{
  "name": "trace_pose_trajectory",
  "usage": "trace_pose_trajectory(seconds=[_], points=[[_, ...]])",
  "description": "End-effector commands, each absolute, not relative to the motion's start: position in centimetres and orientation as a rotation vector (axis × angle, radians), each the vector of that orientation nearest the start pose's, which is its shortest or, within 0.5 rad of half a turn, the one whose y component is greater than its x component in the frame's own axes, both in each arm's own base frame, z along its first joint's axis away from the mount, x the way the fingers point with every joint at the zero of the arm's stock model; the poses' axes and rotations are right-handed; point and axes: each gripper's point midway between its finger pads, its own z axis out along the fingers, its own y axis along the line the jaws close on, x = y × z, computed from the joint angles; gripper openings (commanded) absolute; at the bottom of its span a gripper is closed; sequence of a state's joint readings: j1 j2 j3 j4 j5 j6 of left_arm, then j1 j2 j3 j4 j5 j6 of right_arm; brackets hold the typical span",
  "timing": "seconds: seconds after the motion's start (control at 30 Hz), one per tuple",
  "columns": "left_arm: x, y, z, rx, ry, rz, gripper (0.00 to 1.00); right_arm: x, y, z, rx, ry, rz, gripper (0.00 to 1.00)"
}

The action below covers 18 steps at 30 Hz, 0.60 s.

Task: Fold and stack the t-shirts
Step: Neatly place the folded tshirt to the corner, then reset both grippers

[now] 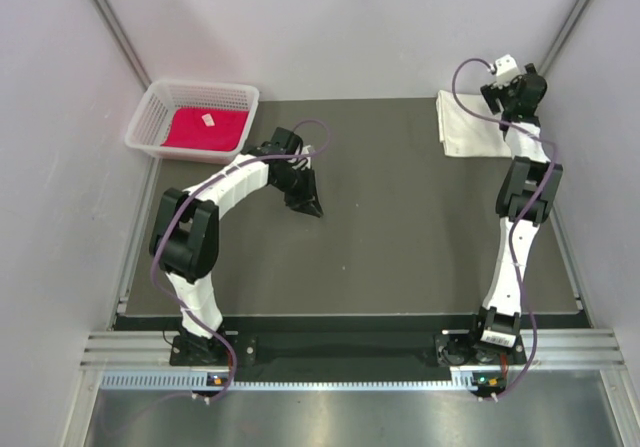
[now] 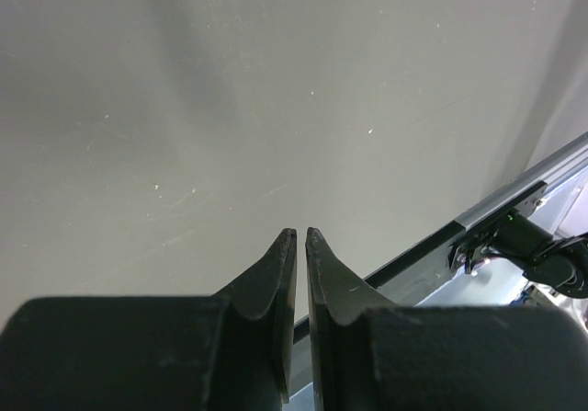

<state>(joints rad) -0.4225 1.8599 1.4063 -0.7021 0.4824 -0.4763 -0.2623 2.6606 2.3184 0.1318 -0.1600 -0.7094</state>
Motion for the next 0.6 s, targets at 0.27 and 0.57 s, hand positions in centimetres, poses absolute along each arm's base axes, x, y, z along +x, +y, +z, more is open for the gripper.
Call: trace_pose_trajectory(seconds=[0.27,0.57], points=[[32.6,-26.1,14.5,0.038,2.63,-1.014,0.14,66.1,-18.7,26.1,0.143,1.741,-0.417,1.0],[28.7,-24.6,19.3,-0.052,2.432,-1.12,0.18,55.2,-0.9,28.0,0.283,1.891,0.145,1.0]])
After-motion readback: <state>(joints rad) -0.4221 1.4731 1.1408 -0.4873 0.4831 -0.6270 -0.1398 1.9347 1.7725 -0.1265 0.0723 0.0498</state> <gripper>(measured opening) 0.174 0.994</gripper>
